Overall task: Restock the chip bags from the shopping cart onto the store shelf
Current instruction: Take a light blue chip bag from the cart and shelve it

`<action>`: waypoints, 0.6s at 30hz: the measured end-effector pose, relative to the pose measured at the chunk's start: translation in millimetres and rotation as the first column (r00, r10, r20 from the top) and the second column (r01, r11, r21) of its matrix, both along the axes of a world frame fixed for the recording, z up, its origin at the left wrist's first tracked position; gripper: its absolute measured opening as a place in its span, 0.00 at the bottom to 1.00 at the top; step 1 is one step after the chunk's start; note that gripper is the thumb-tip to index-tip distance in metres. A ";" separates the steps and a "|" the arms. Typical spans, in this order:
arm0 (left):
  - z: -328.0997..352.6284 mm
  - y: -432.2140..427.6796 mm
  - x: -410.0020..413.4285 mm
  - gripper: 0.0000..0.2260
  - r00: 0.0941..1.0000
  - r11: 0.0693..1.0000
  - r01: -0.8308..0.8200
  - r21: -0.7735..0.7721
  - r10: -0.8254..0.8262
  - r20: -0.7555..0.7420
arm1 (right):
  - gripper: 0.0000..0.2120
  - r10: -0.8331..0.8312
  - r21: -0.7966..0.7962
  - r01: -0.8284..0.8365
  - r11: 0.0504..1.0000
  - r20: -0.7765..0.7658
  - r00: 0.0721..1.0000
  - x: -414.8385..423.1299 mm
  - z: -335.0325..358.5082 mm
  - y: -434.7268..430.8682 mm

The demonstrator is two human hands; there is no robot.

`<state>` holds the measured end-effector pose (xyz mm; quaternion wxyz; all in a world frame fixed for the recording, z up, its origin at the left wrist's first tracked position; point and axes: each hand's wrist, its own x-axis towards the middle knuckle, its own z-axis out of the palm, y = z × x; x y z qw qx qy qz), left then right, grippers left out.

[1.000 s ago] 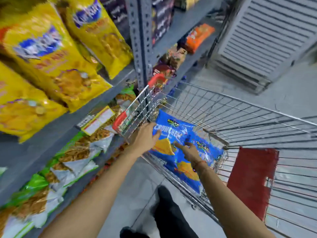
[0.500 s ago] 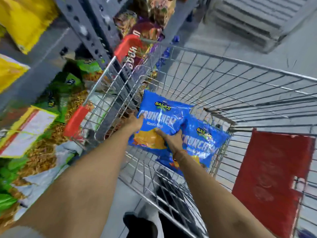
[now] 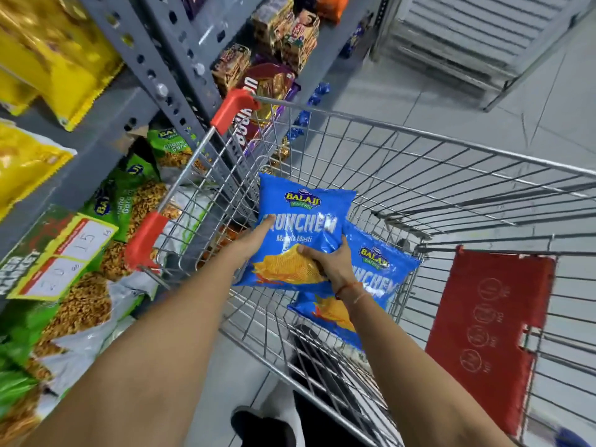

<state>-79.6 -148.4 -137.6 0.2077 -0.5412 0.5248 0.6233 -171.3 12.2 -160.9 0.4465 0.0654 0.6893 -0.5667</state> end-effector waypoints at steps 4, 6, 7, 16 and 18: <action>33.3 3.5 5.6 0.55 0.985 0.996 -0.062 -0.070 0.049 -0.165 | 0.46 0.008 -0.052 -0.009 0.999 -0.034 0.999 -14.8 42.7 8.5; 48.6 6.5 8.1 0.58 0.966 0.987 -0.122 -0.102 0.095 -0.239 | 0.38 0.016 -0.098 -0.024 0.995 -0.082 0.997 -22.7 66.9 10.1; 61.6 9.0 11.5 0.56 0.953 0.980 -0.145 -0.136 0.102 -0.284 | 0.34 0.012 -0.137 -0.028 0.990 -0.114 0.993 -24.8 85.1 11.9; 217.9 16.2 29.4 0.27 0.697 0.934 -0.238 -0.268 -0.028 -0.716 | 0.31 -0.020 -0.398 -0.111 0.911 -0.312 0.950 -26.4 239.2 0.5; 259.3 17.7 41.3 0.21 0.641 0.907 -0.264 -0.329 -0.090 -0.762 | 0.33 -0.019 -0.445 -0.157 0.882 -0.365 0.931 -19.5 278.6 -3.4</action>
